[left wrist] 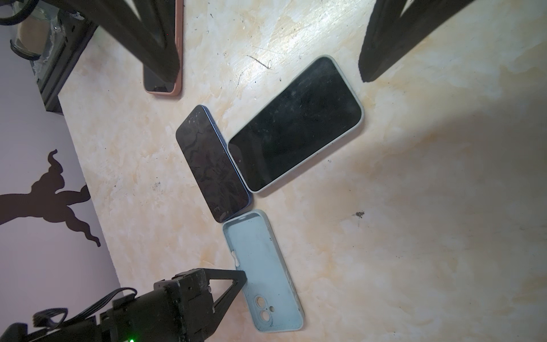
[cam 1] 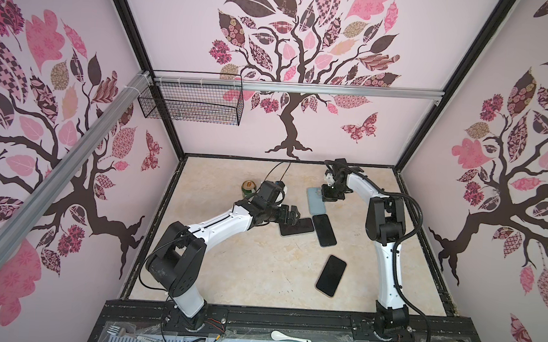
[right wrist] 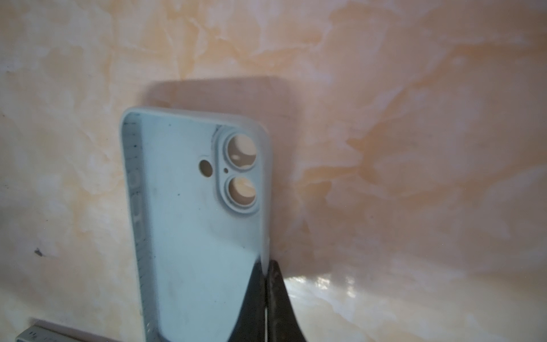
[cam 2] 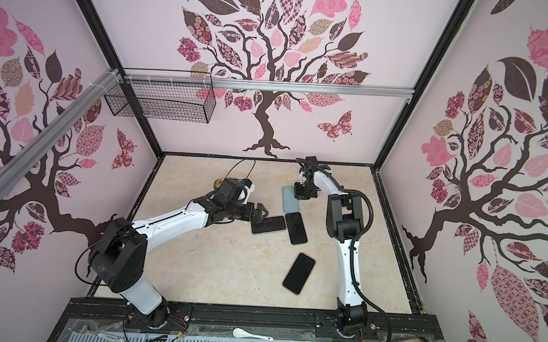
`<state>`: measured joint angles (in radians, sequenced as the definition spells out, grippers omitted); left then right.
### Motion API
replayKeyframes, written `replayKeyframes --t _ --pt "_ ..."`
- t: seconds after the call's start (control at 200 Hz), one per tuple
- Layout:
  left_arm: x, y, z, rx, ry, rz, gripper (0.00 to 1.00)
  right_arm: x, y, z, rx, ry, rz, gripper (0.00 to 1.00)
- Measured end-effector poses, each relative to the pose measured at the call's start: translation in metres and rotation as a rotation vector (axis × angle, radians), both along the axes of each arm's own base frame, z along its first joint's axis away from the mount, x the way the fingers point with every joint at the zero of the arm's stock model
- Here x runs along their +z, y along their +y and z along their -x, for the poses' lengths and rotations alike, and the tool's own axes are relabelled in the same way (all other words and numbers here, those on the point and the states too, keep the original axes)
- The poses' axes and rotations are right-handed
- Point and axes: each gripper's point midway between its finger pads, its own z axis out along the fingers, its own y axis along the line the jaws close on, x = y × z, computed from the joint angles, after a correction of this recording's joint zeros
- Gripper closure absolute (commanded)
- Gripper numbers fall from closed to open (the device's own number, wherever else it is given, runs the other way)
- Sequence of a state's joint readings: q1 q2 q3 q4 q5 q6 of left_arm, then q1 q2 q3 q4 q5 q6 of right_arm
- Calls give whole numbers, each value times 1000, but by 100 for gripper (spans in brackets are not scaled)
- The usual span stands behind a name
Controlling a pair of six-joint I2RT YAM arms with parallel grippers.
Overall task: Take the phone out of the phone case
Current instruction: Place the phone case at the top-center of the table.
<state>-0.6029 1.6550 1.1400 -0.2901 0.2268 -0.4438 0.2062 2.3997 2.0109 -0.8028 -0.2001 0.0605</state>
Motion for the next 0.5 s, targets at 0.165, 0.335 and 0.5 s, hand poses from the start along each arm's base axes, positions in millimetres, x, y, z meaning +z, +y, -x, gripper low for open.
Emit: replayKeyframes --t 0.165,0.335,0.5 --pt "-1 0 1 -2 4 -1 2 0 -8 5 -11 2 23 100" --pt "-1 0 1 -4 4 0 2 0 -22 12 -35 17 32 100" --pt "0 -4 5 -16 5 1 2 -1 -31 17 -58 32 31 100"
